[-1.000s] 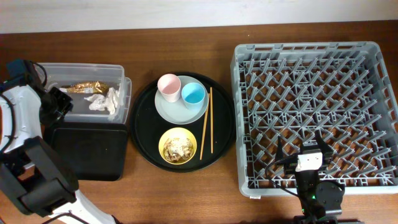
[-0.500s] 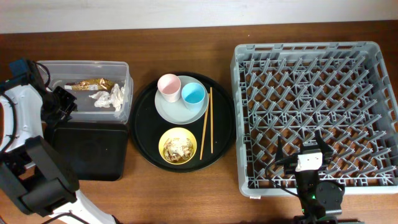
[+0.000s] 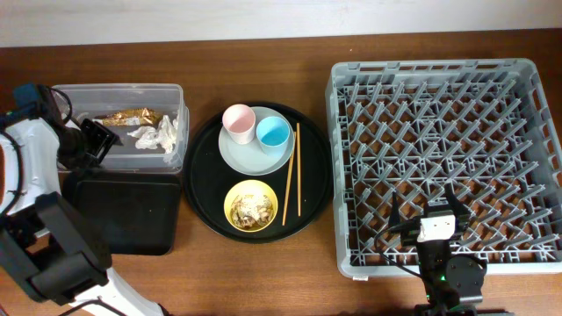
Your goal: Sort waste into correct bins and load items into the dishwasher rack
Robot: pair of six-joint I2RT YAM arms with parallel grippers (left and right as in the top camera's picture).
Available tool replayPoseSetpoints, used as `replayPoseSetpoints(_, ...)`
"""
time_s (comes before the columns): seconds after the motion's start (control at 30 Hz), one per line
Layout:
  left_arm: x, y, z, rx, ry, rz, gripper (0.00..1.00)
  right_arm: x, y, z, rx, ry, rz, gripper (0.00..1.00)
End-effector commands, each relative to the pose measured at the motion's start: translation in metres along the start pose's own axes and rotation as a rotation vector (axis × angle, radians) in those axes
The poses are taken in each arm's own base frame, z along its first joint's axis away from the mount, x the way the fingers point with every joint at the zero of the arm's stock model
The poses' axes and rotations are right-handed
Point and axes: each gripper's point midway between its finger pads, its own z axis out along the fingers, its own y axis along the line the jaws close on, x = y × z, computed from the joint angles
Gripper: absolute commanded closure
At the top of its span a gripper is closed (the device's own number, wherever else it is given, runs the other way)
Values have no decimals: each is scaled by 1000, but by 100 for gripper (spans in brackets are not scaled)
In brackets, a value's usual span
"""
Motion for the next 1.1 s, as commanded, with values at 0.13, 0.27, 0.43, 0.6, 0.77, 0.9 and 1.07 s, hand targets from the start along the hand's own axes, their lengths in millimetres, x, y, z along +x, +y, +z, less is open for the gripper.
replayPoseSetpoints(0.13, -17, -40, -109, 65, -116, 112, 1, 2, 2, 0, -8, 4, -8, 2)
replayPoseSetpoints(0.27, 48, -60, -132, 116, 68, 295, 1, 2, 2, 0, -8, 4, -8, 2)
replayPoseSetpoints(0.43, 141, -120, -149, 195, 117, 711, 1, 2, 2, 0, -8, 4, -8, 2)
replayPoseSetpoints(0.6, 240, -155, -177, 275, 126, 1001, 1, 2, 2, 0, -8, 4, -8, 2)
replayPoseSetpoints(0.77, 318, -167, -181, 316, 205, 1220, 1, 2, 2, 0, -8, 4, -8, 2)
replayPoseSetpoints(0.9, 361, -167, -181, 315, 246, 1348, 1, 2, 2, 0, -8, 4, -8, 2)
replayPoseSetpoints(1.07, 388, -165, -181, 326, 280, 1424, 1, 2, 2, 0, -9, 4, -8, 2)
